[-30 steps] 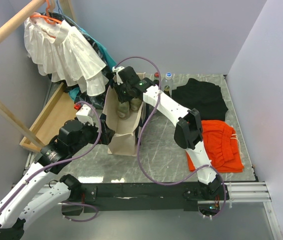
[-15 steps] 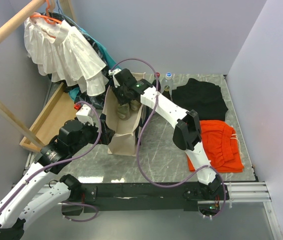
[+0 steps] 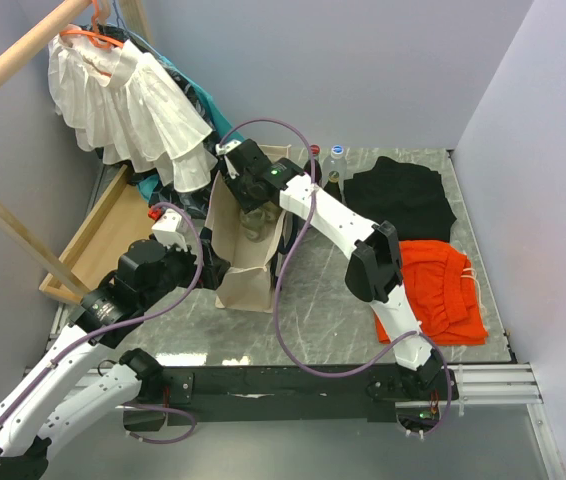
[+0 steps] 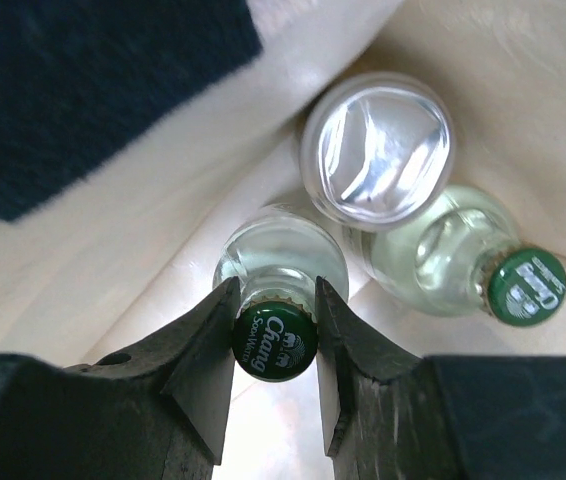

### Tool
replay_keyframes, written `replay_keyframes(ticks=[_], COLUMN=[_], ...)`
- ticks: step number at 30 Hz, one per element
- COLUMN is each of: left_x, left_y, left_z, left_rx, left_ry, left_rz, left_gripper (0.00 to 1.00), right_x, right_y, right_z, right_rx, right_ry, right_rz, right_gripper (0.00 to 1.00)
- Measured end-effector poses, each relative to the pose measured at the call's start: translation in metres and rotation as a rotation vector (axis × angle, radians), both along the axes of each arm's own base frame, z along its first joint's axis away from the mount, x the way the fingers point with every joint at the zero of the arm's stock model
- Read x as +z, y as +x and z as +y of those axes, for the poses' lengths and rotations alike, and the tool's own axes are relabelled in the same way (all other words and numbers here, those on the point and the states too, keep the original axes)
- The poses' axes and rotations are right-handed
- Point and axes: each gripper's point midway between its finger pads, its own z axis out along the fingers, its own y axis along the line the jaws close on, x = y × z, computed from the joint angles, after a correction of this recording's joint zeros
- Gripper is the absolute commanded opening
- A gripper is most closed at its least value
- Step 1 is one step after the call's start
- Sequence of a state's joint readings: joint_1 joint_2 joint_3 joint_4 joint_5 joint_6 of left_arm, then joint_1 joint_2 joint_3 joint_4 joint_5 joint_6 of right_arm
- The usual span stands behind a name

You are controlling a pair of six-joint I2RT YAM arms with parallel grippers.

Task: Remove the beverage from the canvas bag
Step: Take out the drink from the canvas bag.

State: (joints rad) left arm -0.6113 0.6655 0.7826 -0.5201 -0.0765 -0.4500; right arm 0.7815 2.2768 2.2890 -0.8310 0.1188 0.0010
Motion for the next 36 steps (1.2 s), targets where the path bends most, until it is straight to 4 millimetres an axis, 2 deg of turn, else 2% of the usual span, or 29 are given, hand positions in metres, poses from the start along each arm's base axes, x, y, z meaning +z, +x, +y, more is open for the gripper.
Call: replay_keyframes(ticks=[13,18,26,30,36], left_x=[-0.002,-0.003,-0.003,-0.003,-0.003], left_y=[0.000,0.000,0.000,0.000,0.000], left_z=[-0.001,-0.002,-0.002,-0.002,-0.002], left_rx=[-0.003,-0.004,-0.005,-0.005,-0.005], left_ry=[0.005,0.006,0.007,0.007,0.006], left_rz=[0.007,0.010,0.009,0.009,0.010], left_gripper=[0.96,0.96,0.96,0.96,0.96], right_x=[0.004,0.019,0.058,0.068,0.074], right_y=[-0.010,-0.015,-0.022,-0.025,-0.029], right_z=[-0.016,-0.020,-0.025,-0.024,-0.022], right_rx=[0.000,0.002,0.002,0.006,0.014], right_ry=[-0.066,-0.059,-0.015,-0.002,0.001], right_rz=[0.015,0.005,-0.049,-0.065,-0.074], right_gripper=[0.00,0.00,0.00,0.00,0.00])
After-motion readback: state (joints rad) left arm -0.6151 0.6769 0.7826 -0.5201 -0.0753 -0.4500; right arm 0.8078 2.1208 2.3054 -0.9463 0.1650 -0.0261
